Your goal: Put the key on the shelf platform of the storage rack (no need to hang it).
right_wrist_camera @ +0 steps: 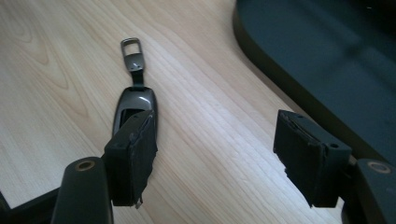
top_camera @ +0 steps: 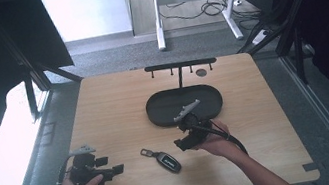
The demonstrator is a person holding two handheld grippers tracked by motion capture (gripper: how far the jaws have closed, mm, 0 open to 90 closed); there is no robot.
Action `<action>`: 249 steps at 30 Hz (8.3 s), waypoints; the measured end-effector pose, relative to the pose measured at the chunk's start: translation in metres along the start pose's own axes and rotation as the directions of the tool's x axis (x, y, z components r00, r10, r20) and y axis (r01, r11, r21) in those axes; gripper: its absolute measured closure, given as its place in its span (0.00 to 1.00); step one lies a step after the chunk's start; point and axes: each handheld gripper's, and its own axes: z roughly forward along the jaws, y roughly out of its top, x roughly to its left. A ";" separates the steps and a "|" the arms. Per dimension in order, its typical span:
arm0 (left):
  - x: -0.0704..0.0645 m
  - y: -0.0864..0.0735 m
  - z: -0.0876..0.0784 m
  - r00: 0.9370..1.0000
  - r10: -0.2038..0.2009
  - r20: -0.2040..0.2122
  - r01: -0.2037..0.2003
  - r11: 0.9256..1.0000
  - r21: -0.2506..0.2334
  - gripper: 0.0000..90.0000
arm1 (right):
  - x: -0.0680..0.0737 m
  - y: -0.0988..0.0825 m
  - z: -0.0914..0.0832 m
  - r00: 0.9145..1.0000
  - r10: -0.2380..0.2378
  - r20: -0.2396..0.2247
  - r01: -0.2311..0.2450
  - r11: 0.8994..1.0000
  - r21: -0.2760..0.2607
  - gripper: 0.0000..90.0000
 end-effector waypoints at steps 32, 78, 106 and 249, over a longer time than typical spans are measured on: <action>-0.001 0.000 0.000 1.000 0.007 0.004 -0.007 1.000 0.001 0.21 | 0.039 0.013 0.050 0.994 -0.068 -0.082 0.076 0.992 0.096 0.34; 0.002 0.000 -0.003 1.000 0.000 0.002 0.000 1.000 -0.005 0.21 | 0.056 0.004 0.092 0.985 -0.148 -0.092 0.164 0.966 0.198 0.55; 0.002 0.001 -0.006 1.000 0.000 -0.002 0.000 1.000 -0.019 0.21 | 0.032 0.033 0.030 0.986 -0.134 -0.096 0.139 0.990 0.039 0.55; 0.004 0.001 -0.007 1.000 -0.009 -0.010 0.009 1.000 -0.021 0.21 | -0.134 0.035 0.106 0.973 0.140 0.186 -0.161 0.982 0.101 0.55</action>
